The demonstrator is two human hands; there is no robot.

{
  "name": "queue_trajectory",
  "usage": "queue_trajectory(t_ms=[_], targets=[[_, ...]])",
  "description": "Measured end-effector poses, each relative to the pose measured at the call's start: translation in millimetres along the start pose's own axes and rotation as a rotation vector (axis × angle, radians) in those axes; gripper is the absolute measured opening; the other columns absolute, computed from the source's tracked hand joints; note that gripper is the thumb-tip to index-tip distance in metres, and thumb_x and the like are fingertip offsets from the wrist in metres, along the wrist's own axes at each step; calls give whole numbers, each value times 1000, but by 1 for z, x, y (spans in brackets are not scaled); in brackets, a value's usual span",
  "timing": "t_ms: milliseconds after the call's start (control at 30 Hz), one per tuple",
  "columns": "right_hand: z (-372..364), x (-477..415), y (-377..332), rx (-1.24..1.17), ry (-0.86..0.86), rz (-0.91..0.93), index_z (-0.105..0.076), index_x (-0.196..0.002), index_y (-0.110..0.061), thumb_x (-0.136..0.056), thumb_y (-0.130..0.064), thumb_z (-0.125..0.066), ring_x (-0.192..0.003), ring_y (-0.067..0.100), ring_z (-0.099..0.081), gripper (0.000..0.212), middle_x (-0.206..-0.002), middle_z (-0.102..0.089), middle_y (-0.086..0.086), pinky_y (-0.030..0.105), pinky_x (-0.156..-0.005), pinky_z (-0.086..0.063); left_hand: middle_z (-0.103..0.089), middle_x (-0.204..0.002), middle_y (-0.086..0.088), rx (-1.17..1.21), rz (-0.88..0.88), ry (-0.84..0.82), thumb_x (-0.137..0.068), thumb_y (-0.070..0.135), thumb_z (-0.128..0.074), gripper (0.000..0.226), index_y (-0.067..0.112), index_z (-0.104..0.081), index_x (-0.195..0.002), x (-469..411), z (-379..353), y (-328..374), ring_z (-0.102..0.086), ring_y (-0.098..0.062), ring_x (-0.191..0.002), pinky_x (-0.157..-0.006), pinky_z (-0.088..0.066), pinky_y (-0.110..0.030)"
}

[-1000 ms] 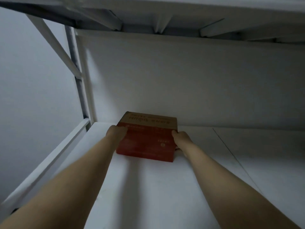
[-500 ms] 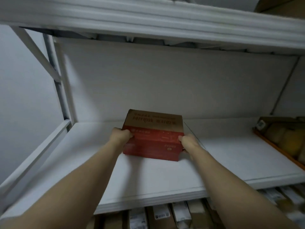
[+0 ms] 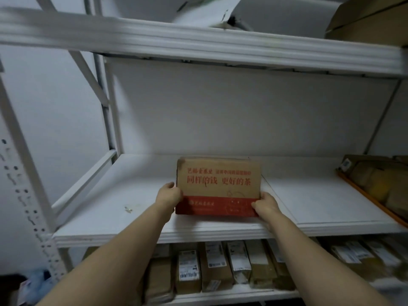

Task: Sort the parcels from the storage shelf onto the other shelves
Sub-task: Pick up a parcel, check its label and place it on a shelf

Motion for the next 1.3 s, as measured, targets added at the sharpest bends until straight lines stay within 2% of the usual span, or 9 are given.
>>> queue_trajectory(t_ms=[100, 167, 333, 500, 733, 833, 900, 1067, 1300], targets=[[-1, 11, 1, -137, 1, -81, -59, -111, -9, -95, -16, -42, -88, 24, -58, 24, -105, -64, 12, 32, -67, -45, -54, -85, -13, 116, 33, 53, -83, 6, -37, 16, 9, -52, -77, 4, 4, 4, -45, -26, -80, -66, -36, -34], [0, 11, 0, -269, 29, -77, -61, -94, -13, -95, -31, -39, -80, 23, -58, 28, -99, -65, 12, 31, -62, -43, -51, -82, -10, 236, 45, 49, -87, 13, -35, 16, 10, -46, -75, 9, 5, 8, -43, -25, -80, -69, -36, -36], [-1, 9, -10, -427, 14, -79, -61, -115, -18, -79, -70, -53, -102, 31, -62, 64, -111, -66, 11, 49, -91, -51, -66, -100, -6, 304, 21, 16, -94, 41, -40, 41, 8, -63, -100, 8, 7, 6, -54, -18, -84, -77, -41, -35], [-3, 6, -13, -429, 16, -97, -52, -128, -15, -82, -65, -56, -105, 33, -60, 68, -117, -62, 12, 53, -96, -48, -65, -85, -5, 174, -98, 37, -84, 48, -66, 39, 10, -58, -74, 6, 4, 5, -58, -23, -82, -80, -51, -39], [0, 1, -10, -438, 60, -129, -46, -133, -16, -93, -56, -43, -107, 32, -54, 57, -122, -56, 13, 46, -87, -44, -63, -84, -6, -30, -186, 74, -93, 53, -48, 50, 8, -65, -79, 15, -4, 15, -58, -25, -86, -79, -47, -33], [13, 0, -3, -529, 82, -149, -55, -118, -18, -88, -59, -44, -93, 30, -60, 52, -112, -64, 14, 44, -75, -50, -67, -116, -3, 33, -242, -68, -87, 47, -63, 47, 12, -67, -117, 21, -17, 20, -60, -20, -111, -97, -46, -29], [20, -5, 5, -586, 98, -179, -56, -120, -20, -79, -64, -45, -99, 34, -60, 61, -112, -66, 13, 55, -92, -44, -62, -128, 2, 1, -343, -82, -86, 42, -66, 49, 17, -60, -129, 29, -25, 28, -55, -16, -122, -103, -42, -28], [35, 2, 13, -693, 80, -180, -57, -111, -19, -91, -54, -36, -84, 27, -55, 45, -94, -64, 9, 49, -92, -36, -61, -128, 11, -125, -490, 128, -91, 44, -56, 42, 25, -62, -127, 45, -48, 42, -54, -13, -120, -88, -39, -20], [77, 15, 21, -792, 208, -173, -57, -120, -18, -83, -56, -42, -88, 30, -56, 54, -112, -63, 13, 43, -73, -41, -70, -112, 6, -159, -571, 99, -91, 43, -55, 38, 24, -65, -123, 65, -86, 43, -62, -12, -101, -81, -48, -26]])
Point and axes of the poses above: each hand's wrist, its own x-axis away from the middle knuckle, its own z-axis out of the back of the hand, y = z × x, the point moved 3 cm from there along -x, towards the middle knuckle
